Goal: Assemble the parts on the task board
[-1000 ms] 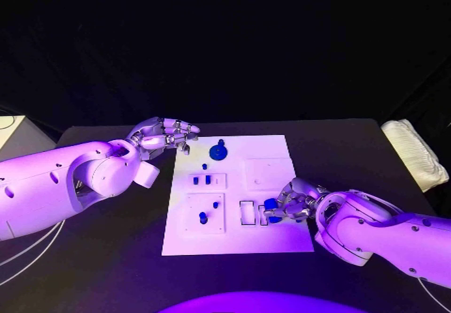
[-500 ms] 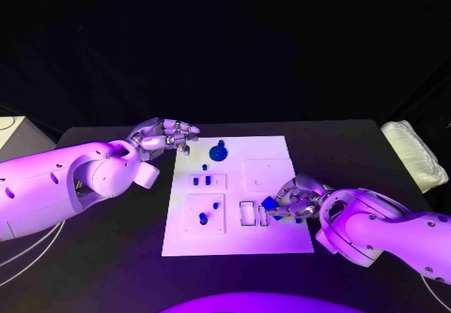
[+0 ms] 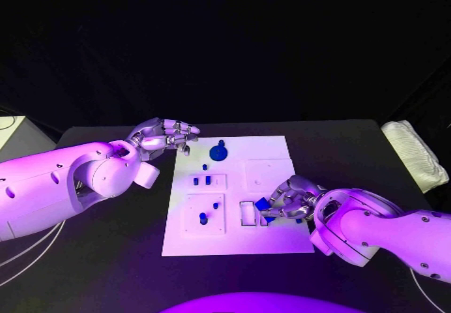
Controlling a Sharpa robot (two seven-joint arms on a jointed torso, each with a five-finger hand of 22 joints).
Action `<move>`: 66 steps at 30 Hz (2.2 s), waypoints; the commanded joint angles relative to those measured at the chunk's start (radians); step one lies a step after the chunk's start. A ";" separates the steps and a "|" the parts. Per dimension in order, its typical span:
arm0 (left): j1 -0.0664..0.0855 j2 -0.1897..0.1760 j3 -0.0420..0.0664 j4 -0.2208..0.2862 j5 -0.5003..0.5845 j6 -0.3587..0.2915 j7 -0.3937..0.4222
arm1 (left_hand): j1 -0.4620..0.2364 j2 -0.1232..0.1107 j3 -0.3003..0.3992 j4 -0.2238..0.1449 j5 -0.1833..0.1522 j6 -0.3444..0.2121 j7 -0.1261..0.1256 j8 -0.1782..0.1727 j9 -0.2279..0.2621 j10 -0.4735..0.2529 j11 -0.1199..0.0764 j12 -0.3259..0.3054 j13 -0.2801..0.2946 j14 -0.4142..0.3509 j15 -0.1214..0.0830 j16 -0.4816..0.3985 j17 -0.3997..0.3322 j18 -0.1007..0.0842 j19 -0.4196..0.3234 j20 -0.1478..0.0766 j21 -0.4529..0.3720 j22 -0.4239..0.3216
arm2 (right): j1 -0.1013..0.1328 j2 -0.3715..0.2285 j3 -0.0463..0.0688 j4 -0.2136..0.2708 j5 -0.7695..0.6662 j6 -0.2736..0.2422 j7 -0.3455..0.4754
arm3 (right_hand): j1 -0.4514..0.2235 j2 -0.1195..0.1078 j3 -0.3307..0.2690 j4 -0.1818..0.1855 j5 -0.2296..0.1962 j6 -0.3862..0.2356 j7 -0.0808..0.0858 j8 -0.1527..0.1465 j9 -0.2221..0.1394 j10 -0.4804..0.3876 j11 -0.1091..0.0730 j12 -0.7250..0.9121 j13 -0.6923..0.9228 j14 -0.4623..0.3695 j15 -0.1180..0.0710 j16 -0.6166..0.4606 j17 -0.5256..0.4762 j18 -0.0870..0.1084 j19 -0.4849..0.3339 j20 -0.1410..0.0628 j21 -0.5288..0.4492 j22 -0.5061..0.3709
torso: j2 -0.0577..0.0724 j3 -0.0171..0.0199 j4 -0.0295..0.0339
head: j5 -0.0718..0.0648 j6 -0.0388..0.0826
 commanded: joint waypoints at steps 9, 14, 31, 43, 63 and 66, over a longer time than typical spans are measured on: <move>0.000 0.002 0.001 0.003 -0.001 0.020 0.001 | 0.001 0.005 -0.006 0.001 0.005 -0.009 0.001 0.005 0.001 -0.005 0.000 0.003 -0.001 -0.001 0.005 -0.005 0.000 0.014 0.003 0.003 -0.004 -0.001 | -0.010 0.055 -0.001 -0.020 0.052 -0.018 0.013 | -0.097 -0.016 0.034 0.002 0.005 0.025 -0.009 0.008 -0.005 0.020 0.001 -0.007 0.137 0.102 -0.004 0.007 0.253 -0.006 0.105 0.001 0.007 0.263 | 0.002 0.0012 0.0001 | -0.002 -0.003; 0.000 0.001 0.001 0.004 -0.001 0.021 0.000 | 0.001 0.005 -0.006 0.001 0.005 -0.009 0.001 0.005 0.001 -0.005 0.000 0.003 -0.001 -0.001 0.005 -0.005 0.000 0.014 0.003 0.003 -0.004 -0.001 | -0.011 0.067 -0.001 -0.031 0.044 -0.004 0.003 | -0.116 -0.019 0.041 0.002 0.004 0.028 -0.011 0.010 -0.005 0.023 -0.001 -0.006 0.140 0.104 -0.005 0.010 0.262 -0.006 0.105 0.001 0.007 0.263 | 0.001 0.0005 0.0002 | -0.001 -0.006; 0.001 -0.002 0.001 0.004 -0.001 0.021 -0.004 | 0.001 0.005 -0.005 0.002 0.005 -0.009 0.001 0.005 0.001 -0.005 0.000 0.004 -0.002 -0.001 0.005 -0.006 0.000 0.014 0.003 0.003 -0.005 -0.001 | -0.011 0.088 -0.001 -0.049 0.024 0.046 -0.022 | -0.167 -0.034 0.028 0.002 0.001 0.030 -0.012 0.015 -0.004 0.021 -0.002 -0.012 0.138 0.102 -0.006 0.007 0.255 -0.006 0.105 0.000 0.007 0.263 | 0.000 0.0005 0.0001 | 0.003 -0.012; 0.001 -0.004 0.001 0.004 -0.001 0.021 -0.007 | 0.001 0.006 -0.005 0.002 0.005 -0.010 0.001 0.006 0.001 -0.006 0.000 0.004 -0.002 -0.001 0.005 -0.006 0.000 0.014 0.003 0.003 -0.006 -0.002 | -0.012 0.100 -0.001 -0.066 -0.003 0.036 -0.019 | -0.287 -0.025 -0.110 0.006 0.002 0.019 -0.013 0.030 0.003 0.016 -0.001 -0.027 0.136 0.102 -0.006 0.006 0.254 -0.006 0.105 0.000 0.007 0.263 | 0.000 0.0009 -0.0011 | 0.004 -0.010; 0.001 -0.003 0.001 0.003 -0.001 0.022 -0.008 | 0.003 0.008 -0.003 0.002 0.006 -0.010 0.001 0.007 0.001 -0.007 0.000 0.005 -0.002 -0.002 0.005 -0.007 0.000 0.014 0.004 0.003 -0.006 -0.002 | -0.017 0.066 -0.001 -0.042 -0.051 0.045 0.036 | -0.144 -0.013 -0.181 -0.003 0.004 0.006 -0.012 0.050 0.008 0.012 -0.001 -0.041 0.137 0.104 -0.005 0.009 0.260 -0.006 0.105 0.002 0.007 0.263 | 0.000 0.0018 -0.0003 | 0.005 -0.009; 0.001 -0.004 0.001 0.002 -0.001 0.022 -0.008 | 0.003 0.008 -0.003 0.002 0.006 -0.010 0.001 0.007 0.001 -0.007 0.000 0.005 -0.002 -0.002 0.005 -0.007 0.000 0.014 0.004 0.003 -0.006 -0.002 | -0.017 0.054 -0.001 -0.032 -0.054 0.053 0.055 | -0.116 -0.023 -0.183 -0.002 0.004 0.012 -0.015 0.059 0.012 0.012 -0.003 -0.042 0.137 0.104 -0.006 0.010 0.262 -0.006 0.105 0.001 0.007 0.263 | 0.000 0.0017 -0.0009 | 0.005 -0.010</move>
